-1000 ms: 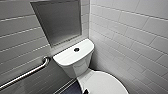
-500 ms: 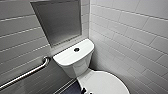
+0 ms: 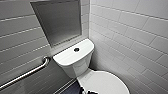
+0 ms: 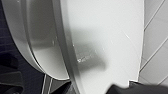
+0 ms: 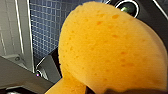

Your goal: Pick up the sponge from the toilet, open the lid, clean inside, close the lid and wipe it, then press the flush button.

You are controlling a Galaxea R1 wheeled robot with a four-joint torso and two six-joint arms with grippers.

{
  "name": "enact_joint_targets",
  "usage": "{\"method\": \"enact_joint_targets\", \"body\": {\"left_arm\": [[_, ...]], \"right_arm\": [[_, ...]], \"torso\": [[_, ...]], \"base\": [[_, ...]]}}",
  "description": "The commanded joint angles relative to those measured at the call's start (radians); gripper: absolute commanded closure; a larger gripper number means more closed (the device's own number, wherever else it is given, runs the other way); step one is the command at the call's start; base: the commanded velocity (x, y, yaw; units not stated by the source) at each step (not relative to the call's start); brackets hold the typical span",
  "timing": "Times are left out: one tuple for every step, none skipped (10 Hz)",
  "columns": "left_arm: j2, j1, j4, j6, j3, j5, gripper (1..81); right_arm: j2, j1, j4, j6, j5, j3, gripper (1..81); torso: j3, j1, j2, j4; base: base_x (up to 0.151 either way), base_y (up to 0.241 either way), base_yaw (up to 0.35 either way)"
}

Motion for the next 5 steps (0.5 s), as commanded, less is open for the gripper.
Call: {"method": "enact_joint_targets", "body": {"left_arm": [[-0.033, -0.175, -0.005, -0.015, 0.088, -0.12, 1.0], [-0.047, -0.181, -0.005, -0.032, 0.107, -0.128, 1.0], [-0.057, -0.186, -0.005, -0.035, 0.128, -0.14, 1.0], [-0.06, -0.188, -0.005, -0.038, 0.134, -0.141, 1.0], [-0.064, -0.187, -0.003, -0.046, 0.134, -0.141, 1.0]], "right_arm": [[-0.03, 0.0, -0.021, 0.004, -0.05, 0.019, 81.1], [-0.03, -0.002, -0.019, 0.004, -0.05, 0.022, 81.1], [-0.029, -0.002, -0.019, 0.004, -0.05, 0.022, 81.1], [-0.029, -0.002, -0.021, 0.004, -0.05, 0.025, 81.1], [-0.029, -0.003, -0.021, 0.004, -0.05, 0.025, 81.1]], "torso": [[0.0, 0.0, 0.0, 0.0], [0.0, 0.0, 0.0, 0.0], [0.0, 0.0, 0.0, 0.0], [0.067, 0.0, 0.0, 0.0], [0.063, 0.0, 0.0, 0.0]], "base": [[0.0, 0.0, 0.0], [0.0, 0.0, 0.0], [0.0, 0.0, 0.0], [0.0, 0.0, 0.0], [0.0, 0.0, 0.0]]}}
